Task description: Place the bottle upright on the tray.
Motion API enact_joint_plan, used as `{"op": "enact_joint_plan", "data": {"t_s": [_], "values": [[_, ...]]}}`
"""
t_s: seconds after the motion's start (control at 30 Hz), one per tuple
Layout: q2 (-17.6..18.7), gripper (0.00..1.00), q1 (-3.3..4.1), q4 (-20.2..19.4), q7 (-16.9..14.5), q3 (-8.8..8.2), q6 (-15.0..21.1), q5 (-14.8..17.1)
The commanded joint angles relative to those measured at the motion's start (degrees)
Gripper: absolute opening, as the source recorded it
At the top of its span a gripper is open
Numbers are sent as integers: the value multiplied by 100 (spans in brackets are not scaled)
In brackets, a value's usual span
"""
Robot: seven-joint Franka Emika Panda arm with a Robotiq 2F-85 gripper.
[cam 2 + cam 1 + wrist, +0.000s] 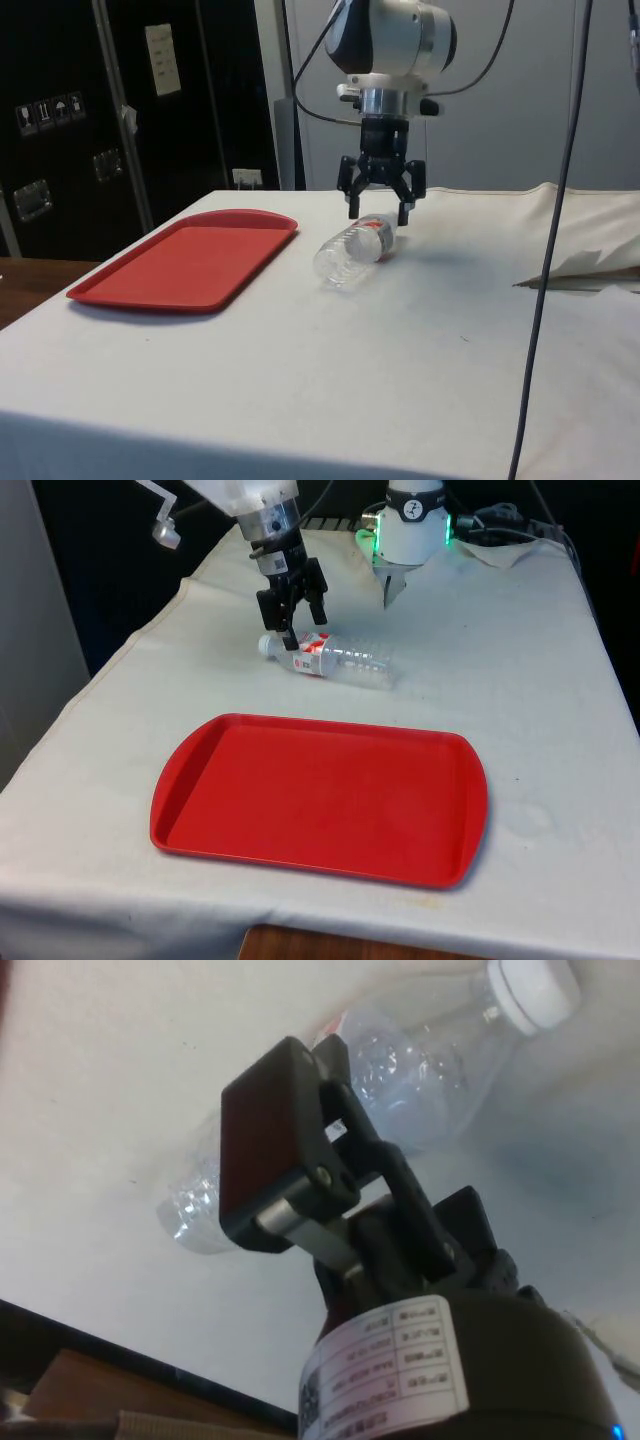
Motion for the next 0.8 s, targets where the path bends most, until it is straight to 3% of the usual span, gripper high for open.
{"op": "enact_joint_plan", "data": {"t_s": [0.0, 0.1, 0.13, 0.17, 0.37, 0.4, 0.43, 0.67, 0.7, 0.73, 0.77], "values": [[-57, 100, -34, -11, -126, 52, 63, 172], [-63, 100, -34, 0, -315, 52, 46, 384], [-6, 100, 0, 6, -201, 0, 0, 223], [-57, 100, -34, 6, -372, 52, 46, 441], [-52, 100, -46, -11, -756, 52, 23, 865], [0, 100, -6, 0, -636, -6, -6, 705], [-46, 100, -46, -11, -819, 46, 23, 928], [-17, 100, -74, 17, -1243, -6, -201, 1387], [6, 100, -11, -11, -1146, -40, -155, 1266], [0, 100, -80, 29, -1295, -17, -241, 1432], [11, 100, -92, 40, -1341, -29, -286, 1484]]}}
